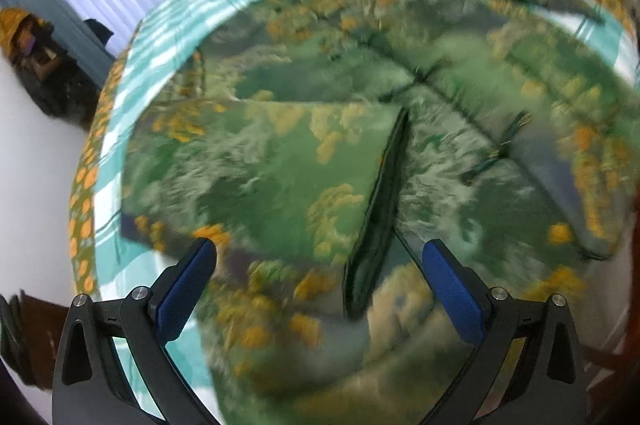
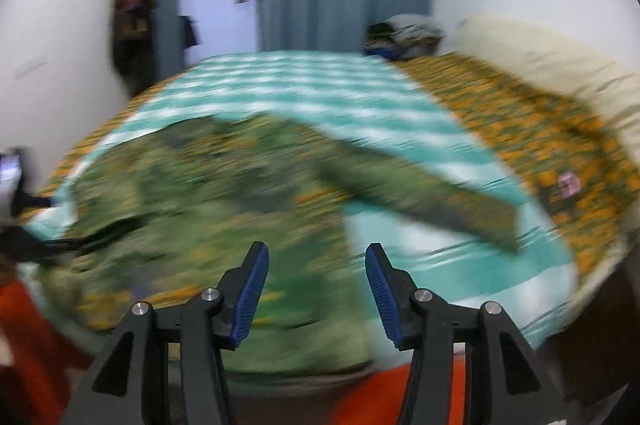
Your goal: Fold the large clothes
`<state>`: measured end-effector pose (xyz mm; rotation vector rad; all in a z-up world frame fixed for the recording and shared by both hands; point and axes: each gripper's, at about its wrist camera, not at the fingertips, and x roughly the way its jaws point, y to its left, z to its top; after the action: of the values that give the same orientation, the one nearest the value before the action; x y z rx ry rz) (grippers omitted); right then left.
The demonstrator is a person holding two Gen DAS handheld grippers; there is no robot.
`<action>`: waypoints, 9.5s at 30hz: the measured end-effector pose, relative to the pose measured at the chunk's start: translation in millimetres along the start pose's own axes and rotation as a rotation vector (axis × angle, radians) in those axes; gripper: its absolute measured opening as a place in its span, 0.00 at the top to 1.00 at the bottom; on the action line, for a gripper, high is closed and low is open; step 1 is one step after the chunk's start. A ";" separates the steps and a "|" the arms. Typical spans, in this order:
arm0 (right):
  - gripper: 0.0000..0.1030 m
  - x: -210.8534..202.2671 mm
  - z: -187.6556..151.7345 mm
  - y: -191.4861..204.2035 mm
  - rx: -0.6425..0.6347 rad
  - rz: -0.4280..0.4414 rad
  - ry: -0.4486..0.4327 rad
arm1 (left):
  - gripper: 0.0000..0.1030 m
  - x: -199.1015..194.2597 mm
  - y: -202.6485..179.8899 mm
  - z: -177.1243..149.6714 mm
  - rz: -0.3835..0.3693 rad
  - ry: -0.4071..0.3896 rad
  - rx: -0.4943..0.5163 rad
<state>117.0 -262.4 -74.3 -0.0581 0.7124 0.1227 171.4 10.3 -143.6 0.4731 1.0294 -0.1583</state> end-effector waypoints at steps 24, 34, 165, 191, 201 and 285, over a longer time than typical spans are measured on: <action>0.50 -3.9 -35.7 100.1 -0.255 0.177 0.025 | 0.76 -88.4 250.2 -85.8 0.237 -0.064 -0.667; 0.50 10.0 -36.1 76.6 -0.133 0.133 0.078 | 0.30 -95.7 276.2 -180.1 0.374 0.014 -0.888; 0.24 26.9 -28.7 44.0 -0.150 0.003 0.070 | 0.00 -123.6 8.9 -34.1 -0.043 -0.232 -0.405; 0.24 187.1 -29.2 -316.0 1.044 -0.190 0.072 | 0.00 -104.3 1.9 -25.0 -0.021 -0.160 -0.393; 0.82 195.6 -24.8 -338.9 1.105 -0.316 0.010 | 0.00 -94.7 -4.5 -23.8 -0.040 -0.129 -0.382; 0.37 126.5 8.6 -41.5 0.098 0.119 0.052 | 0.91 56.3 51.7 179.2 -0.200 -0.043 -0.510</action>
<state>223.0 -291.0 -150.2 0.0750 0.7725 0.2000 358.9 -19.1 -99.7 -0.0962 1.0292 -0.0778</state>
